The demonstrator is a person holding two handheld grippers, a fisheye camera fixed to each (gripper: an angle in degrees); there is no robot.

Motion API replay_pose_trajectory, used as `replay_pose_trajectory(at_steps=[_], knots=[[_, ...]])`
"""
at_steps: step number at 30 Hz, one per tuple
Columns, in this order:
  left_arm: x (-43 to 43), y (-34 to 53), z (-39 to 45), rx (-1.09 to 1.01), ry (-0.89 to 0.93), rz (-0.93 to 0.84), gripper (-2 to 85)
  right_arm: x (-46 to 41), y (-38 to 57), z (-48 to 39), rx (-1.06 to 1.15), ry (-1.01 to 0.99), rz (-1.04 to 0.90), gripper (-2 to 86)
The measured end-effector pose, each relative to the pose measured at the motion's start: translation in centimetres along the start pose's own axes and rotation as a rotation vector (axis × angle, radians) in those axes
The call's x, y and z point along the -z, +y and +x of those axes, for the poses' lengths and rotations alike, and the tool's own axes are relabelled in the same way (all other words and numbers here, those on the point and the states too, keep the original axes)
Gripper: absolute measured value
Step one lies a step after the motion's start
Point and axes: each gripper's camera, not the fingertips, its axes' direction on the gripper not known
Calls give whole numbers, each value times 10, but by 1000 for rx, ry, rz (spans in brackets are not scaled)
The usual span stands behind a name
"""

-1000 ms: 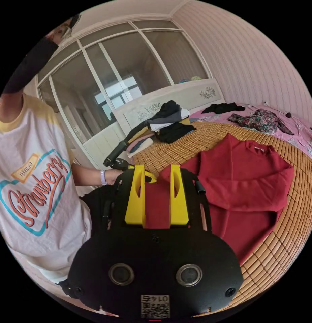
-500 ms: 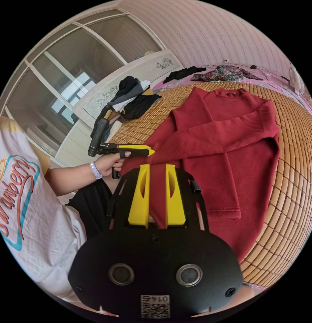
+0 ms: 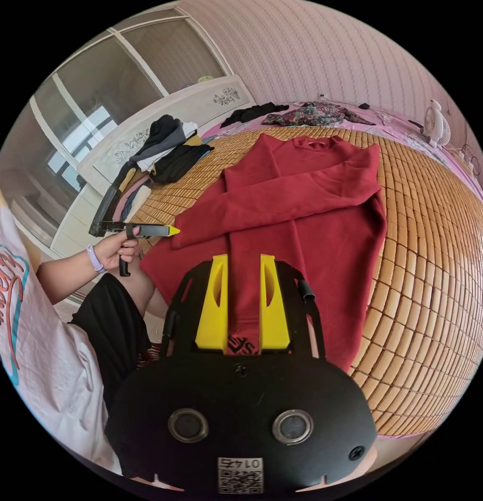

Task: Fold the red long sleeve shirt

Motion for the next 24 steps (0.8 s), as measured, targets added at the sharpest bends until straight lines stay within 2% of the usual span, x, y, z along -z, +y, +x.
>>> replay_pose_trajectory(at_steps=[2,5,8,11,16,17,21,24], knots=[[20,-4,-13,25,64,73,45,4,-10,16,-1,59,22,92],[53,-23,-18,-25,4,193,59,10,-38,55,-21,109,45,99],[61,-69,-19,-123,-47,233,71,10,-75,97,-56,197,68,105],[46,-131,-11,-217,-124,235,84,3,-117,130,-48,315,90,118],[16,-216,4,-238,-8,235,99,-19,-185,193,-145,275,70,139],[7,-234,14,-272,-32,230,102,-27,-199,212,-212,240,63,144],[-24,-277,39,-308,-158,209,111,-51,-230,254,-309,232,77,95],[-59,-306,38,-244,-195,47,97,-67,-241,270,-297,193,23,59]])
